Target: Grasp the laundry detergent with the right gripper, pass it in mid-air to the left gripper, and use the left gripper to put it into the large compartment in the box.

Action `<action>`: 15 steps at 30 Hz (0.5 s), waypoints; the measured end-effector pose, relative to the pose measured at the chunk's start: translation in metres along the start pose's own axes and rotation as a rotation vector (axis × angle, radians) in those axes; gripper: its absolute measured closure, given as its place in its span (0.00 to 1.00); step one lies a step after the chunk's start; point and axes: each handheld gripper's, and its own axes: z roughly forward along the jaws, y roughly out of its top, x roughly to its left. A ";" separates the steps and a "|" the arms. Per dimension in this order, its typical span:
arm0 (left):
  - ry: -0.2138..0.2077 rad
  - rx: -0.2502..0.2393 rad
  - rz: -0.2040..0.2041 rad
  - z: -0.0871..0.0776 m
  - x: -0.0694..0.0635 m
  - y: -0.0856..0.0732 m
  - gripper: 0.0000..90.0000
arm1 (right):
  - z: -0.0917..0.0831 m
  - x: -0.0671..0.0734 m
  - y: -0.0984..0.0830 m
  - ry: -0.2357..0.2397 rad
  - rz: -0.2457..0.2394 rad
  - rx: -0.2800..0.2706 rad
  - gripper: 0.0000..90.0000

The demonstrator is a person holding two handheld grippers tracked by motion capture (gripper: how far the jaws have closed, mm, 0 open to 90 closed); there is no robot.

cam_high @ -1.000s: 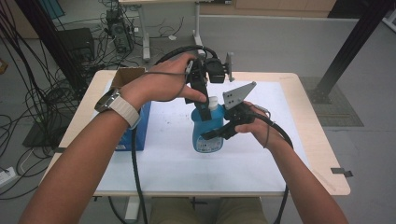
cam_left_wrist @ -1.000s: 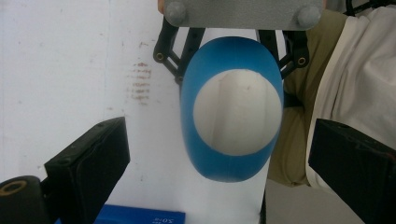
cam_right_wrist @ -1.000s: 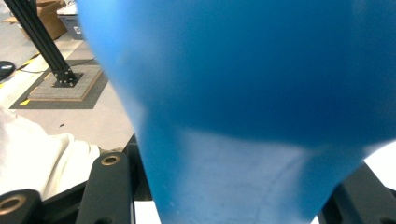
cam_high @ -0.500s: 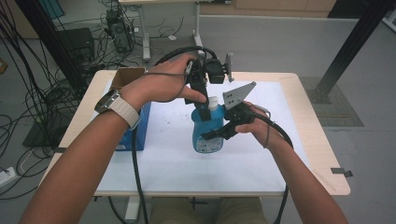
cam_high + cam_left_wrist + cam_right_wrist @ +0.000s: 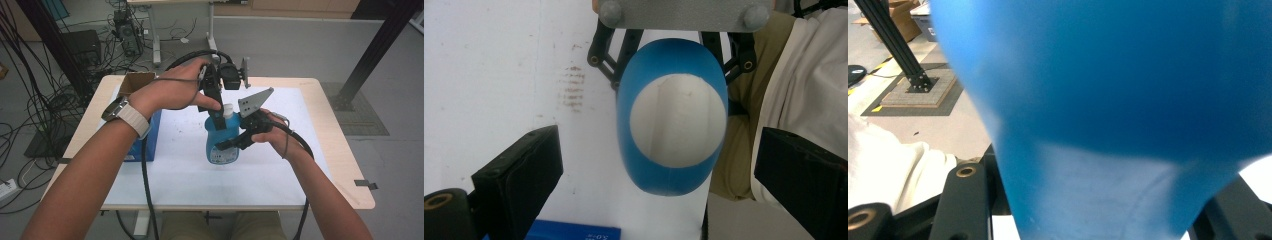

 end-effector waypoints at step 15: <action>-0.003 0.002 -0.002 0.002 0.001 -0.001 0.06 | 0.000 -0.001 0.000 0.006 0.000 0.000 0.48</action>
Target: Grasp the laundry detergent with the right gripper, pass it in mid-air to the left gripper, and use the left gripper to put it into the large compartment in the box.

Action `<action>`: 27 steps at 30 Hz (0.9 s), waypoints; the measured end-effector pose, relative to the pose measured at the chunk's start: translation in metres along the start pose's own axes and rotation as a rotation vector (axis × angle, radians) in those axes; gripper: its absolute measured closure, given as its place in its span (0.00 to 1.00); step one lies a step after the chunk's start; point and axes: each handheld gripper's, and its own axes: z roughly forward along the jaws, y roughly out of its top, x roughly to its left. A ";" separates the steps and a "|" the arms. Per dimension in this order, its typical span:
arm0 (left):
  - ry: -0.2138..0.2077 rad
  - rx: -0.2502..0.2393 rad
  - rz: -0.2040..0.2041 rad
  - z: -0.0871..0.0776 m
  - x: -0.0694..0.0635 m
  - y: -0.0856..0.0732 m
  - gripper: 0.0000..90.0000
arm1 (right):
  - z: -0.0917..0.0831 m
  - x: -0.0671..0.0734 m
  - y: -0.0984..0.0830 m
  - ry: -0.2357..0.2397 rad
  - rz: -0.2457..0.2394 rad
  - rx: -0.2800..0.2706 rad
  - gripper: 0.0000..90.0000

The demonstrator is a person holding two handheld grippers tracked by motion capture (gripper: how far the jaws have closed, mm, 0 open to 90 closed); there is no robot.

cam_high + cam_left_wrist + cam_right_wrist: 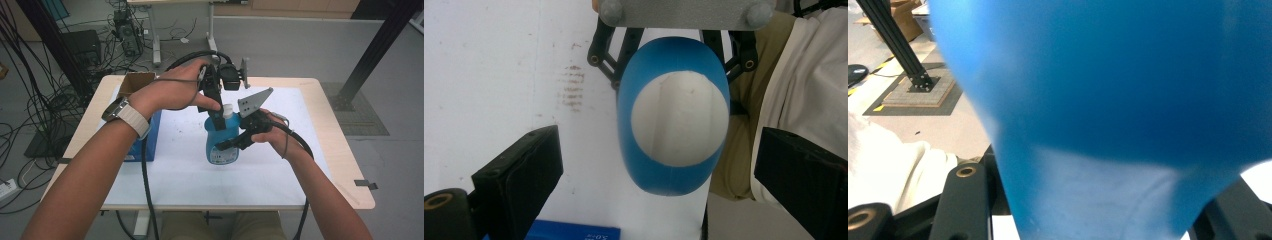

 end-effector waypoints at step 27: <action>0.000 -0.002 0.000 0.002 -0.001 0.001 0.06 | 0.000 0.000 0.000 0.001 0.003 0.004 0.48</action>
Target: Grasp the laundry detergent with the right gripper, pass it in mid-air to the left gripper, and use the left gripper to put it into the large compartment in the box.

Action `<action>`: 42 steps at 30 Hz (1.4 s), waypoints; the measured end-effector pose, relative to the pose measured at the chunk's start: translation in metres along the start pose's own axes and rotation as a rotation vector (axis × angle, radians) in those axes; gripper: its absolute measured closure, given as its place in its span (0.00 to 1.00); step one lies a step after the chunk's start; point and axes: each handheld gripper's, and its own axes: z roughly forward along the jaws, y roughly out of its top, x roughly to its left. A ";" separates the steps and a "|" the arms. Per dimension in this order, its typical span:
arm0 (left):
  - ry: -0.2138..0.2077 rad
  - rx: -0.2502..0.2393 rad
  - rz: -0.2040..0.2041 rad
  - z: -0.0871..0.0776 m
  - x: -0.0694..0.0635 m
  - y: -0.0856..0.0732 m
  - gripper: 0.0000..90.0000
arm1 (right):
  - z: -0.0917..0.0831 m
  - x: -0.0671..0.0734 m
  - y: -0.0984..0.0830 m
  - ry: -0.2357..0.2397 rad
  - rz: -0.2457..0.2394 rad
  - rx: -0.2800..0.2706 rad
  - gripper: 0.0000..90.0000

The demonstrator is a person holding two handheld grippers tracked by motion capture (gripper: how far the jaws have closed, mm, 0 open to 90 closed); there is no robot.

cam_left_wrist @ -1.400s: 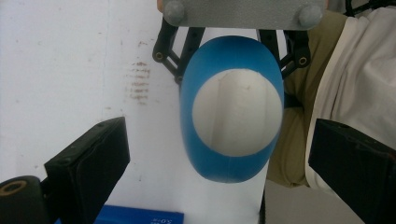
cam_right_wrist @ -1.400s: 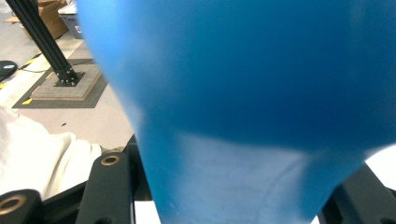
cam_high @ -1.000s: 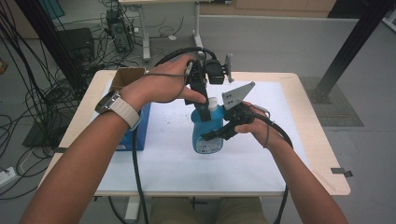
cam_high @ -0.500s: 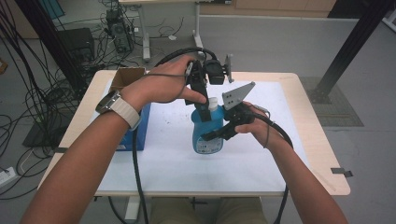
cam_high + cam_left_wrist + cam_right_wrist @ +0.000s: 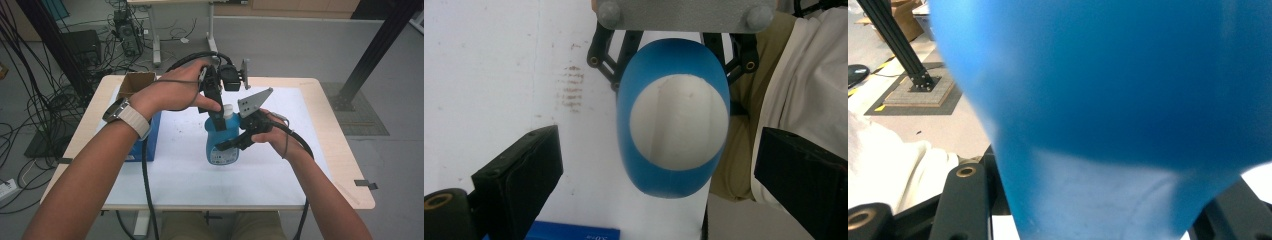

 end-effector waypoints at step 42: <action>-0.033 0.021 0.025 0.027 -0.002 0.007 0.14 | 0.001 0.004 0.005 0.024 0.002 0.006 0.48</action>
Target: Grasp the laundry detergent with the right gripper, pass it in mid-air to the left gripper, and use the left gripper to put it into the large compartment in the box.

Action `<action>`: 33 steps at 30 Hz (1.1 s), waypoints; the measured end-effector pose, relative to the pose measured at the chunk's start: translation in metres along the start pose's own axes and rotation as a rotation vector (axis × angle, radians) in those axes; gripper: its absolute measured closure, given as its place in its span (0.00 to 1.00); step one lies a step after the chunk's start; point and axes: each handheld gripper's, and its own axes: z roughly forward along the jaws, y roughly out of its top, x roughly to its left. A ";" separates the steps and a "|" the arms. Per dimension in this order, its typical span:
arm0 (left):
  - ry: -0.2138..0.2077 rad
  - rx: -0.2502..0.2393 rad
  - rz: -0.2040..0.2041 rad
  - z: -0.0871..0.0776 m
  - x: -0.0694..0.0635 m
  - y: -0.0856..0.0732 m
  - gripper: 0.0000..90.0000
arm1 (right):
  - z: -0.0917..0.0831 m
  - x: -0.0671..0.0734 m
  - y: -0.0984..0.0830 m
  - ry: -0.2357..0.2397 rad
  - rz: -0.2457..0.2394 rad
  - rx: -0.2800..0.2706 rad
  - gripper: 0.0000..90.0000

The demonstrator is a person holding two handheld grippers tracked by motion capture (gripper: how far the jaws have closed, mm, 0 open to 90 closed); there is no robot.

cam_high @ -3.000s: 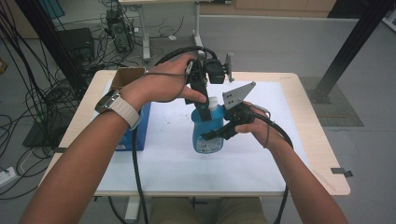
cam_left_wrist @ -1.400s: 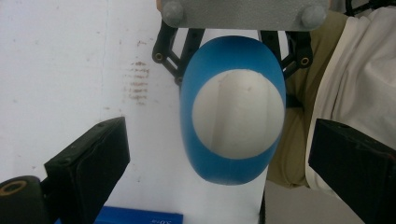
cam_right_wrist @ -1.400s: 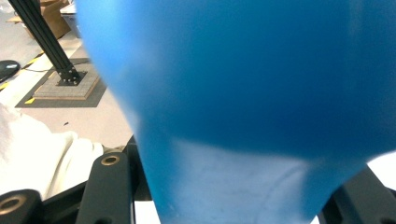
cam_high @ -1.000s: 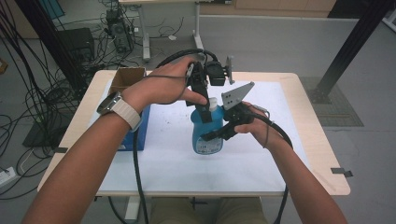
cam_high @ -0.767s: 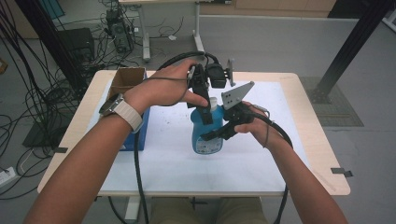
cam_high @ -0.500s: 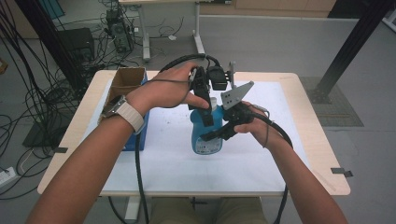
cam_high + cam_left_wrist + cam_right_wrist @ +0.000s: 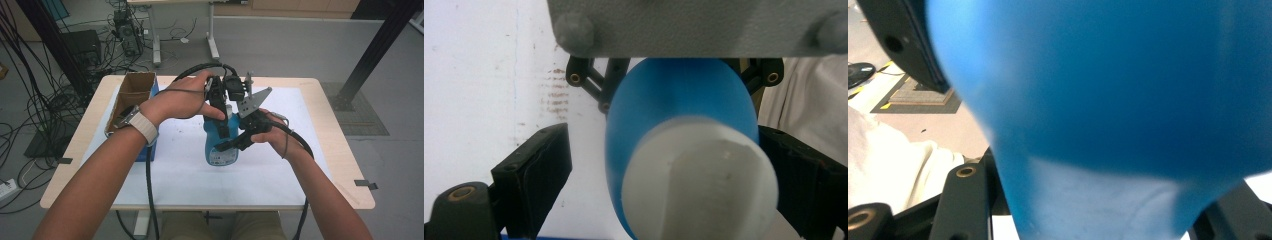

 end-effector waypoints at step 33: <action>-0.032 0.038 0.042 0.010 -0.003 0.007 0.39 | 0.002 0.001 0.001 0.005 -0.001 0.001 0.48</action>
